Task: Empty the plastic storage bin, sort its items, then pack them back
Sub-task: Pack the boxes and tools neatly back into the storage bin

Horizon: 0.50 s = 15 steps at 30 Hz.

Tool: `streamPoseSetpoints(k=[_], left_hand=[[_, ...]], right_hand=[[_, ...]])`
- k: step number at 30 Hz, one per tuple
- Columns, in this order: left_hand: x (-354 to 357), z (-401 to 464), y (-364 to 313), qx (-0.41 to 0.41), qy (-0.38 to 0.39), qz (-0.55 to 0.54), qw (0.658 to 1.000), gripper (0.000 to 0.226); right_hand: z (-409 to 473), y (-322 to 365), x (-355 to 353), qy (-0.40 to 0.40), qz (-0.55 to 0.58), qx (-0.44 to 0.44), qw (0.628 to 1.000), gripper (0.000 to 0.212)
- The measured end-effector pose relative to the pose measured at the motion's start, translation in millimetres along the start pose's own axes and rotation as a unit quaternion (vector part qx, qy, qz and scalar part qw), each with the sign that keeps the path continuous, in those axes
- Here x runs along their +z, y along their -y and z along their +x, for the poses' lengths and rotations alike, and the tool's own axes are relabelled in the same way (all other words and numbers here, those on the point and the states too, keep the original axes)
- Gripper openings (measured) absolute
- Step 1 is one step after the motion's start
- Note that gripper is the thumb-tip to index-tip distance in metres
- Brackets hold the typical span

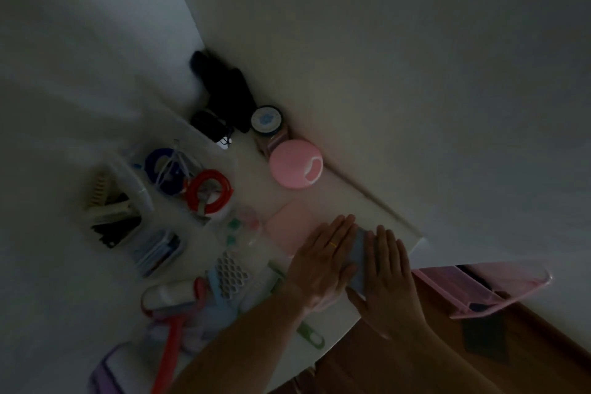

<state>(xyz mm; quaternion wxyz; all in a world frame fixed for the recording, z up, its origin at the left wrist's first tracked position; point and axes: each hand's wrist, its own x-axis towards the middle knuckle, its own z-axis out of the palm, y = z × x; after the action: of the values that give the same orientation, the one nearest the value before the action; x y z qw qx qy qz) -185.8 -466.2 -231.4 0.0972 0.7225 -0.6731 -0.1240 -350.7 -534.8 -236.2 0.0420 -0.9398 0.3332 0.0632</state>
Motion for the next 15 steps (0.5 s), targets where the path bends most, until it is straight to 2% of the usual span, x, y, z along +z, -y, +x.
streamPoseSetpoints(k=[3, 6, 9, 12, 13, 15], left_hand=[[-24.7, -11.0, -1.2, -0.015, -0.033, -0.027, 0.999, 0.063], [-62.2, -32.2, 2.8, -0.044, -0.083, -0.003, 0.996, 0.063], [-95.2, -60.8, 24.5, -0.150, -0.126, -0.005, 0.981, 0.060], [-111.7, -94.4, 54.4, -0.250, -0.174, -0.011, 0.952, 0.057], [-115.5, -104.6, 63.0, -0.270, -0.189, -0.009, 0.944, 0.056], [-121.1, -121.7, 73.4, -0.307, -0.215, -0.007, 0.927, 0.055]], right_hand=[[7.5, 1.1, -4.7, 0.028, -0.012, 0.039, 0.999, 0.100], [22.4, 2.4, -17.9, 0.040, 0.019, 0.075, 0.996, 0.106], [34.9, 26.9, -44.1, -0.013, 0.071, 0.089, 0.993, 0.112], [51.5, 82.5, -75.2, -0.067, 0.197, 0.115, 0.971, 0.095], [61.6, 104.7, -89.2, -0.066, 0.260, 0.122, 0.956, 0.087], [87.7, 148.0, -115.3, -0.016, 0.401, 0.137, 0.906, 0.074]])
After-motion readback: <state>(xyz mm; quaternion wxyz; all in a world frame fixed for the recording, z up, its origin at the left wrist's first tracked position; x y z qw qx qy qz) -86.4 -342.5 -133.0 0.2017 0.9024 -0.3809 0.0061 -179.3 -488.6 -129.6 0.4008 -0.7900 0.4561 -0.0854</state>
